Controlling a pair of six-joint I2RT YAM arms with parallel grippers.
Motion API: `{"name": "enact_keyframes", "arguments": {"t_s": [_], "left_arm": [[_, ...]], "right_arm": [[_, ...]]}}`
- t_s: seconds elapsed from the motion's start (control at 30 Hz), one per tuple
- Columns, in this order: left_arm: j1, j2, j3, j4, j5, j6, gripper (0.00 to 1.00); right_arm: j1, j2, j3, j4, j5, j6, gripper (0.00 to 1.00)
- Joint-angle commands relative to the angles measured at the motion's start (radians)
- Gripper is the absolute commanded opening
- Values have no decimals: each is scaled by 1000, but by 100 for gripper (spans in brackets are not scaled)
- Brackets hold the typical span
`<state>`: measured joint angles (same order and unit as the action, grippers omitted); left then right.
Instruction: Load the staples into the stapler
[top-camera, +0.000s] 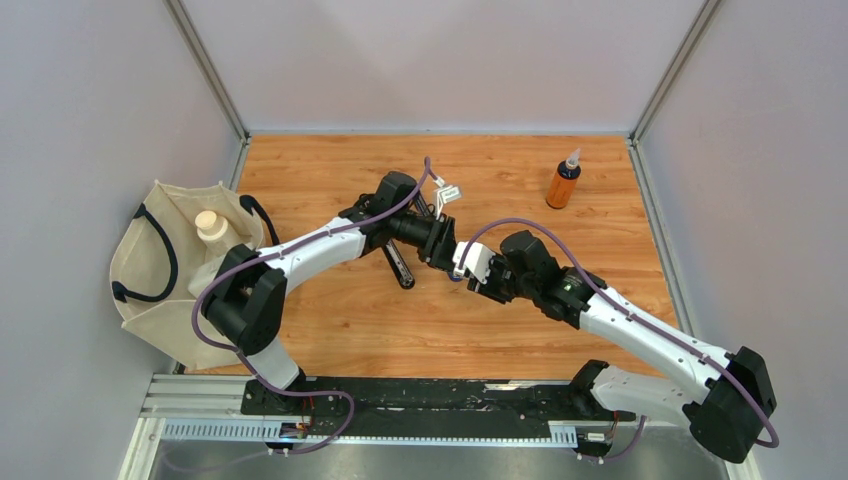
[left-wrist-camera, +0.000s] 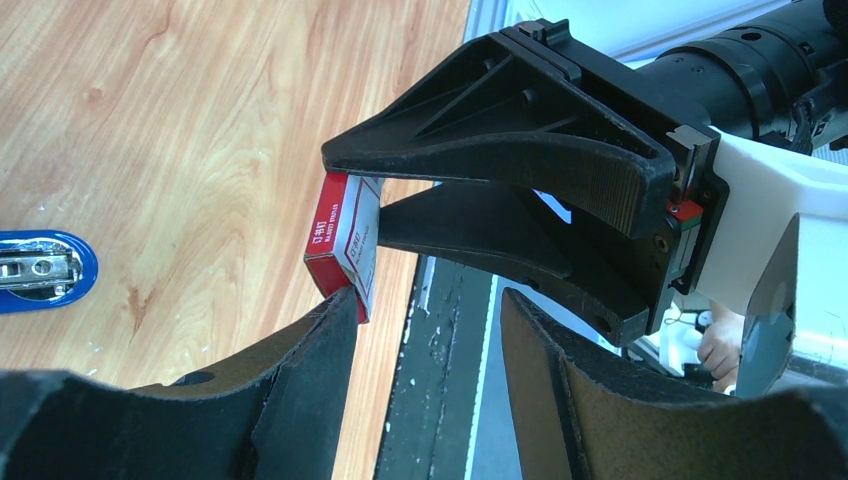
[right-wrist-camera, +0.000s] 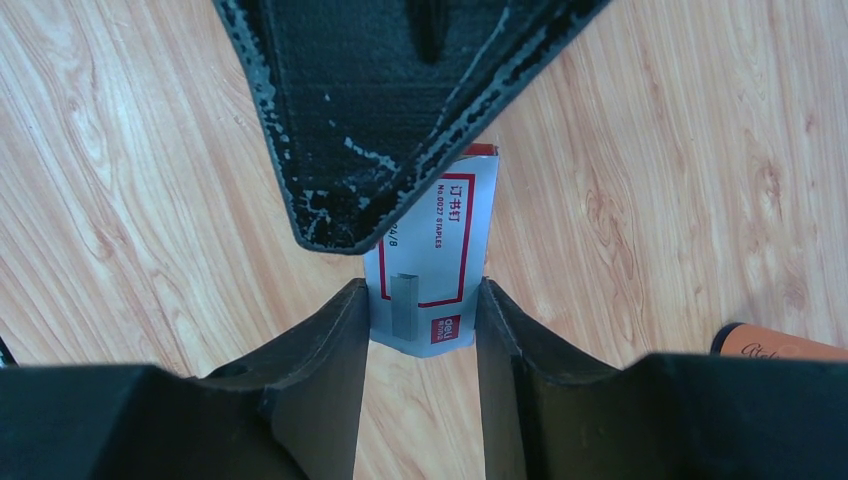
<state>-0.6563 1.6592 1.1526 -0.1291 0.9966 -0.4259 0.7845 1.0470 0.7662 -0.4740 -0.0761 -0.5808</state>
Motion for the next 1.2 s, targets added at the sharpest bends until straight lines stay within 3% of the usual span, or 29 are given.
{"name": "enact_keyframes", "arguments": {"t_s": [0.0,1.17], "left_arm": [[-26,17,13,34,30,-11,63],[-43,68,16,95,50,-74,63]], "right_arm": [[9,-21,18,71,-19,13,41],[53,19,21,156,56,55,39]]}}
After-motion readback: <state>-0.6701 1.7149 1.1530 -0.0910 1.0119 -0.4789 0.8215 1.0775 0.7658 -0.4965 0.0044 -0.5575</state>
